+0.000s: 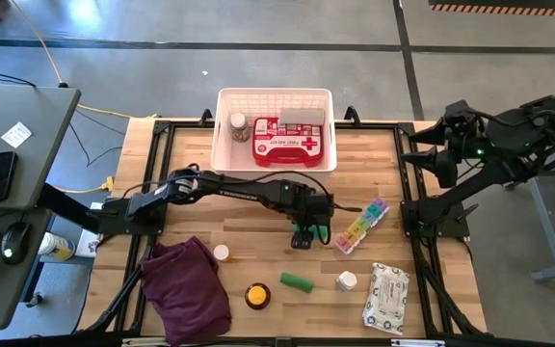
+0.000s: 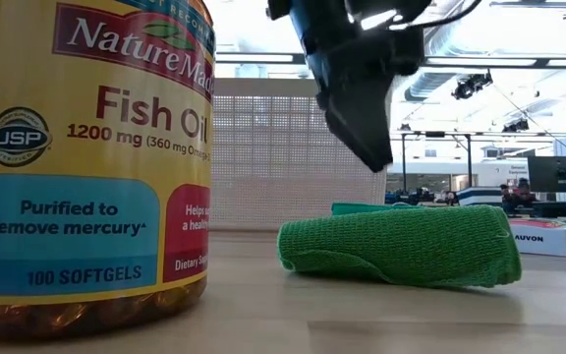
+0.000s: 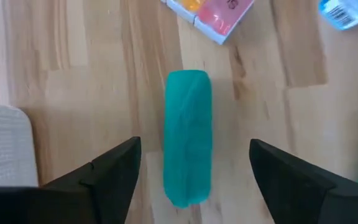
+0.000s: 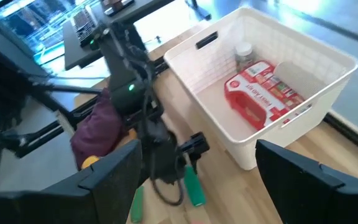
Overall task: Pick & place medical supplies in basket/bin
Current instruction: Put the blue bandage into the white bin
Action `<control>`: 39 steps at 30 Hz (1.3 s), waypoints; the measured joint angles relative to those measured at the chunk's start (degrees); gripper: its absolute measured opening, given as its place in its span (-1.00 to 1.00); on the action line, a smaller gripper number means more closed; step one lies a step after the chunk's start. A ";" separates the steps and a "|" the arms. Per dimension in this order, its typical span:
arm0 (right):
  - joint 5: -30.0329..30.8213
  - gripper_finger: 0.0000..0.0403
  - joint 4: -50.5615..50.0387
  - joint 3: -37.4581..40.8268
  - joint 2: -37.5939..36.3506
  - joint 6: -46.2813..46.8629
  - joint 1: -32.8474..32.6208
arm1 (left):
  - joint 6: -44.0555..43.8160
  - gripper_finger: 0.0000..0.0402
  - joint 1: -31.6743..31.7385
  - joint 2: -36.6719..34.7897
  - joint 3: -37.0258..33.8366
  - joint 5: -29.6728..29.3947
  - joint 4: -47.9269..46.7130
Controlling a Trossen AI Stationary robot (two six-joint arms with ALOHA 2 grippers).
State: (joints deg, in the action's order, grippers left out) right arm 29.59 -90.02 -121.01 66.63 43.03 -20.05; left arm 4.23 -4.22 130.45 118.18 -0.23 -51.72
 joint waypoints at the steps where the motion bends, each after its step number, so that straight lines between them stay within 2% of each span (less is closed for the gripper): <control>1: 0.62 0.51 0.00 0.00 0.00 -0.02 0.00 | 0.22 0.60 -0.03 0.00 -0.75 -0.39 0.76; 9: 2.04 0.51 0.00 0.00 0.00 0.35 0.02 | 0.04 0.43 -0.03 0.02 -5.66 0.49 7.74; 18: 5.54 0.51 0.00 0.00 0.04 0.44 0.02 | -0.21 0.28 0.00 0.02 -10.30 0.70 8.72; 26: 8.53 0.51 0.00 0.00 0.11 0.54 0.07 | -1.56 0.14 0.00 0.02 -11.07 0.10 9.80; 32: 11.13 0.51 0.00 0.00 0.15 2.09 0.09 | -2.35 -0.11 0.00 0.02 -11.07 0.53 10.85; 39: 12.98 0.51 0.70 0.00 0.22 2.16 0.09 | -6.15 -0.46 0.08 -0.48 -10.66 5.23 10.27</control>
State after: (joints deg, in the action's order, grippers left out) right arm 42.57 -89.32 -121.01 66.85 45.18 -19.97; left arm -1.92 -4.14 129.97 107.52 5.00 -41.44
